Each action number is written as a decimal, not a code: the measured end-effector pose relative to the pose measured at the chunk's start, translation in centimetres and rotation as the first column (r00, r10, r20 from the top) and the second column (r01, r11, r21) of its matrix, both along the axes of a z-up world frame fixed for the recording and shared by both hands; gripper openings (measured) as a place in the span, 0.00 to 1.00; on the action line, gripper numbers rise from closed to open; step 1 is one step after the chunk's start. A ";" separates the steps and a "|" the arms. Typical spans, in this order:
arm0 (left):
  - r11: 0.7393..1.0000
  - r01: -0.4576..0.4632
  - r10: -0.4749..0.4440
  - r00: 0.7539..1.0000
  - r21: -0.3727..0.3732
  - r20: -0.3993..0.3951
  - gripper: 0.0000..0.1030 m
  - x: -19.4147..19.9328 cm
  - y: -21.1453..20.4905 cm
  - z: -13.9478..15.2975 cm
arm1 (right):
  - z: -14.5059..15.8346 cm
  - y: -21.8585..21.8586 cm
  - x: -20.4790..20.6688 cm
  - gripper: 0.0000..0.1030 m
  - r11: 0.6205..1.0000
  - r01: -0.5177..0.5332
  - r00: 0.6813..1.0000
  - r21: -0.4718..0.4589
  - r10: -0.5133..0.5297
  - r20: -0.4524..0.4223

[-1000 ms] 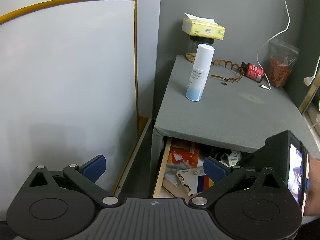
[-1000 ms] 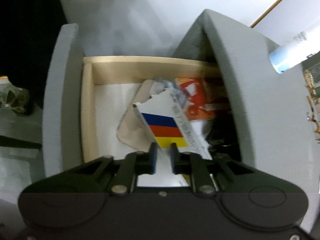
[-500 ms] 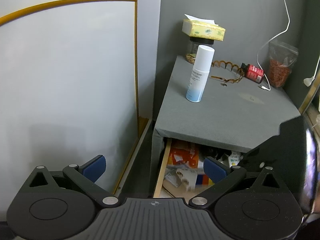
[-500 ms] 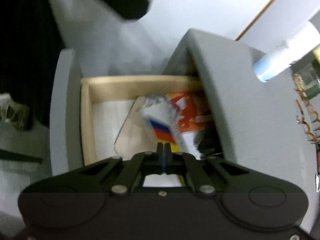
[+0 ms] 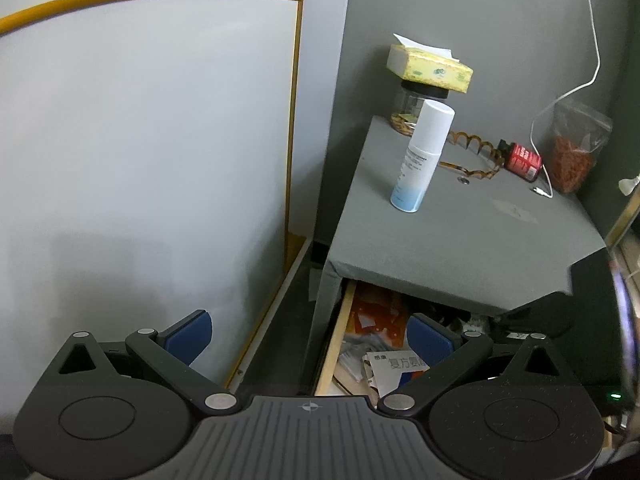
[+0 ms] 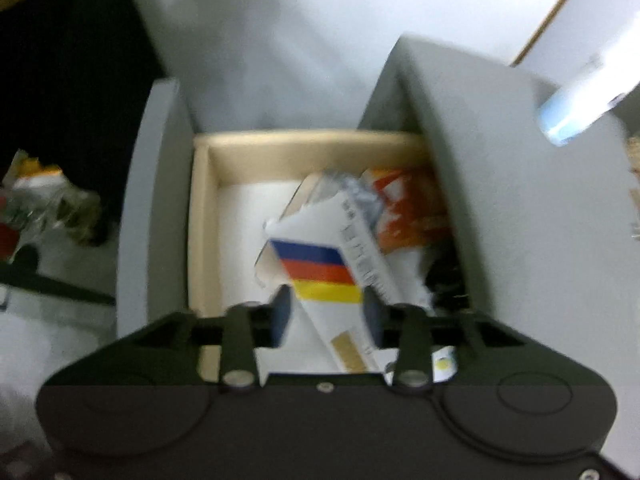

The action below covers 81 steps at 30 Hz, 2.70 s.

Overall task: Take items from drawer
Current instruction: 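Grip the white box with blue, red and yellow stripes with the right gripper, then lift the striped box with the right gripper and lay it on the nightstand top, then open the right gripper to release the box and withdraw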

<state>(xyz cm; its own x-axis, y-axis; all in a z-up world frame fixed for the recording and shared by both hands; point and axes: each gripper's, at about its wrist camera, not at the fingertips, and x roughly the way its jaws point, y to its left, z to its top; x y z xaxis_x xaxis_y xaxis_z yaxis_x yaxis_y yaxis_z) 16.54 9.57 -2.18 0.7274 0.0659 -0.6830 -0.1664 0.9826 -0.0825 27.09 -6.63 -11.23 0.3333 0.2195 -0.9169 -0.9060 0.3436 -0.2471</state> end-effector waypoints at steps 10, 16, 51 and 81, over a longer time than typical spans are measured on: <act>1.000 0.002 -0.002 1.000 -0.017 0.004 1.00 0.2 0.2 0.1 | -5.0 1.1 -1.5 0.40 0.947 -0.197 0.952 -0.255 0.247 0.181; 1.000 0.010 -0.010 1.000 -0.018 0.004 1.00 0.0 0.1 0.0 | -0.8 0.6 -2.0 0.16 0.980 -0.134 0.980 -0.146 0.152 0.126; 0.998 0.030 -0.031 0.999 0.053 0.017 1.00 0.1 -1.6 -0.1 | 9.2 -16.4 10.4 0.10 0.077 0.860 0.464 0.504 -0.530 -0.710; 0.999 0.025 -0.025 0.999 0.022 0.027 1.00 0.0 -1.0 0.3 | 9.8 -7.3 6.0 0.65 0.432 0.764 0.561 0.480 -0.811 -0.164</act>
